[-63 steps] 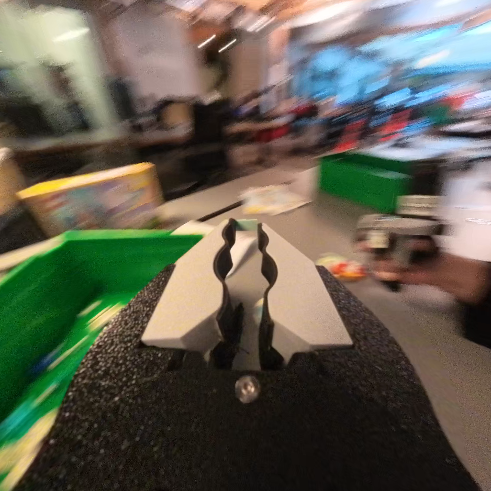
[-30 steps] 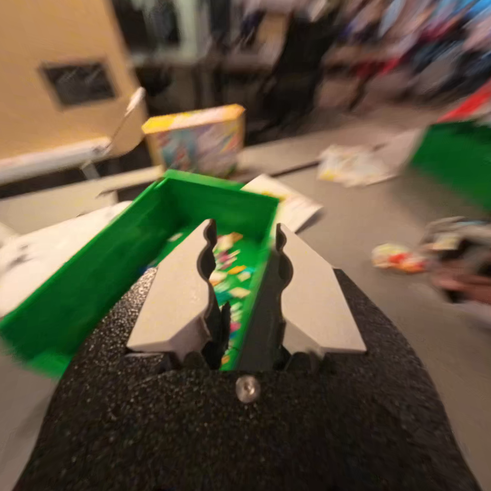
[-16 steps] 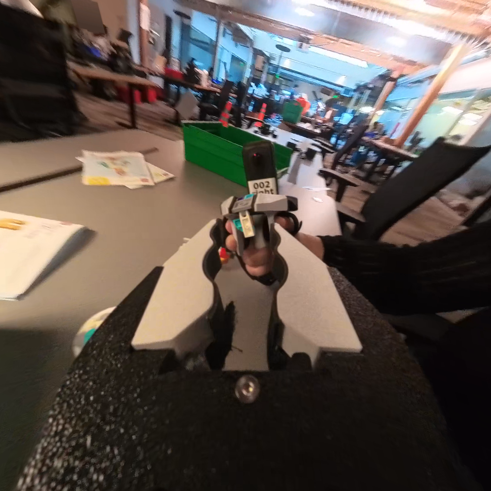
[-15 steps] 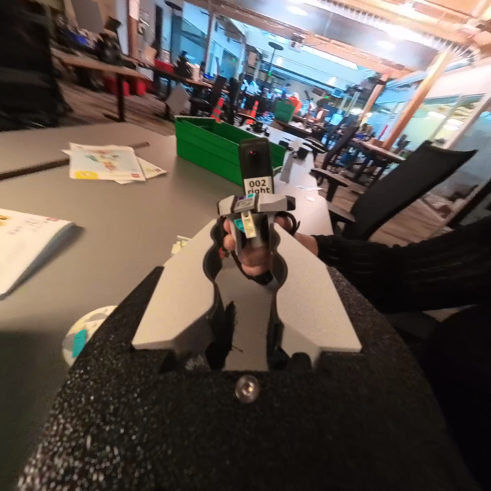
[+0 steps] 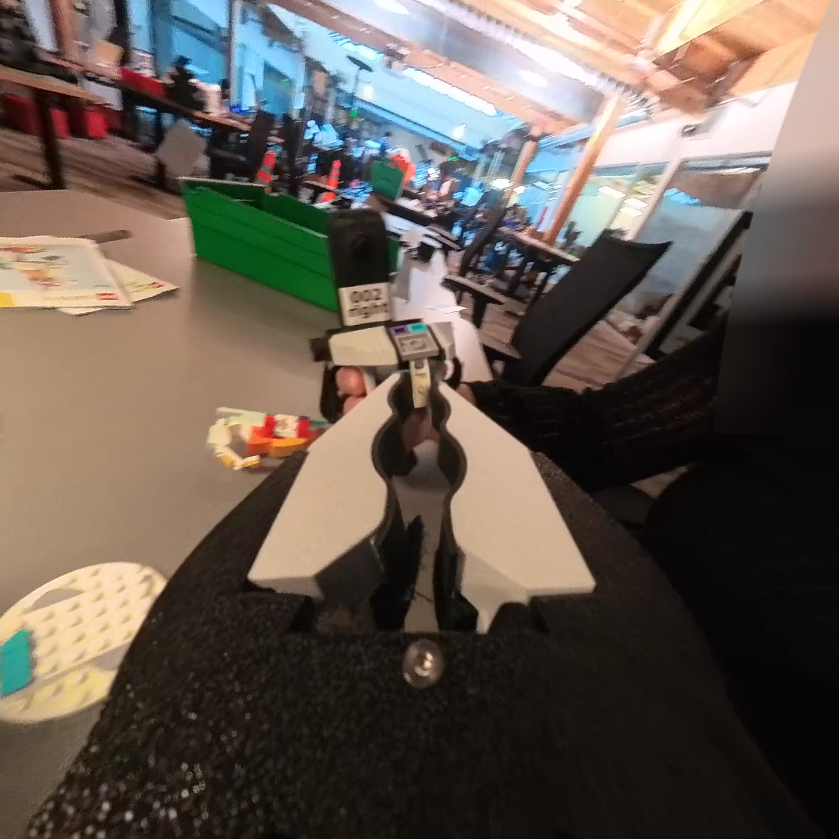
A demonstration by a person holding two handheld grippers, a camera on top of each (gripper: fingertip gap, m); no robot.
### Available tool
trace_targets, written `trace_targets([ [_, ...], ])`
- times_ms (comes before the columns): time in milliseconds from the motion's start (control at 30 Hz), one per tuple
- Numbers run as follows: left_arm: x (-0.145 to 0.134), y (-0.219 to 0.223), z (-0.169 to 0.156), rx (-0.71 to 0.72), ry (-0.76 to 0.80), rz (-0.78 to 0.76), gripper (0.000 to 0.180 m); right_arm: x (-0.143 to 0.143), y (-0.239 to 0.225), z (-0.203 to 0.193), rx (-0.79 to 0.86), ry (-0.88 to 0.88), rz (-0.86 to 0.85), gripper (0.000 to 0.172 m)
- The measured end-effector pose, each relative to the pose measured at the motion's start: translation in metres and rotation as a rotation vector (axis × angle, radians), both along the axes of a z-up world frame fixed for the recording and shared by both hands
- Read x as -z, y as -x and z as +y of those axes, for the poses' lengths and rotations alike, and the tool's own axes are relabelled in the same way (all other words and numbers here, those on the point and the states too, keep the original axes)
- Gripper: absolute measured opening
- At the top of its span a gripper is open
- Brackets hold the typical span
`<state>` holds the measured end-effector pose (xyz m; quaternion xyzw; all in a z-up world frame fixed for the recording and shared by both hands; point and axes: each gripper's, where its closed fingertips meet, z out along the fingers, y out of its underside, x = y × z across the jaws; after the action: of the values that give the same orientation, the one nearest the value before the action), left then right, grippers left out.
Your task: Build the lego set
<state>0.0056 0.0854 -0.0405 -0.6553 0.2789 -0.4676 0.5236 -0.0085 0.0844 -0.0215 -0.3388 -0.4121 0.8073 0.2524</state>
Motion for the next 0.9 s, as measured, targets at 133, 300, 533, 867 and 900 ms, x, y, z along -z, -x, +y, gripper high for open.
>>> trace_targets([
  [133,-0.007,-0.012,-0.019,0.163,0.034,-0.123,0.003,-0.007,-0.014,-0.019,-0.164,0.014,0.053,0.014],
  [300,-0.005,-0.009,-0.021,0.186,0.066,-0.198,0.001,-0.004,-0.013,-0.022,-0.125,-0.065,0.023,0.014],
  [533,0.026,0.021,0.018,-0.143,0.014,0.052,0.0,0.019,0.015,0.028,0.231,-0.088,-0.123,0.014],
  [867,0.029,0.022,0.029,-0.219,-0.045,0.005,0.023,0.028,0.024,0.035,0.263,-0.039,-0.152,0.014],
  [900,0.03,0.021,0.029,-0.226,-0.058,0.024,0.023,0.028,0.025,0.034,0.259,-0.04,-0.154,0.014],
])
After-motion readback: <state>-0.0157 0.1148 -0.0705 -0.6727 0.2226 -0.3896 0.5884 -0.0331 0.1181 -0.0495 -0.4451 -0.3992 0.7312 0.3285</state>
